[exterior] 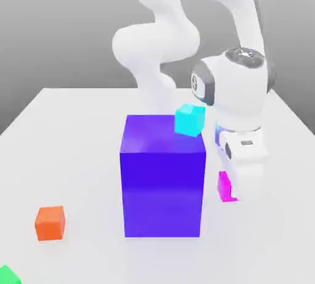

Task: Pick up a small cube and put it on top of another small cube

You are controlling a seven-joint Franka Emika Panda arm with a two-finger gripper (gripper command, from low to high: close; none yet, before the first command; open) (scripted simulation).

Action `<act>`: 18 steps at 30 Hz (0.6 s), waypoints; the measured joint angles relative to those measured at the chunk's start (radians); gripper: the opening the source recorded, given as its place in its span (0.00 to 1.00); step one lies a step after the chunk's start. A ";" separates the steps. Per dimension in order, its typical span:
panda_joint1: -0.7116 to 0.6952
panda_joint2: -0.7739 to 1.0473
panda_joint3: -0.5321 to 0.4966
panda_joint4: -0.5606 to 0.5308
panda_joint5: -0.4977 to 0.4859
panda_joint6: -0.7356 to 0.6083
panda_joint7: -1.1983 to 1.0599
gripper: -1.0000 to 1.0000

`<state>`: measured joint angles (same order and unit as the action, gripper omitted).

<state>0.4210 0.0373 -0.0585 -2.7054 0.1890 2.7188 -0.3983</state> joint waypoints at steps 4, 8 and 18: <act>-0.085 0.078 -0.055 0.146 0.073 -0.082 0.150 0.00; -0.164 0.164 -0.150 0.282 0.114 -0.147 0.302 0.00; -0.360 0.366 -0.414 0.593 0.157 -0.285 0.678 0.00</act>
<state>0.0609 0.4034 -0.4721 -2.1121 0.3465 2.4342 0.2797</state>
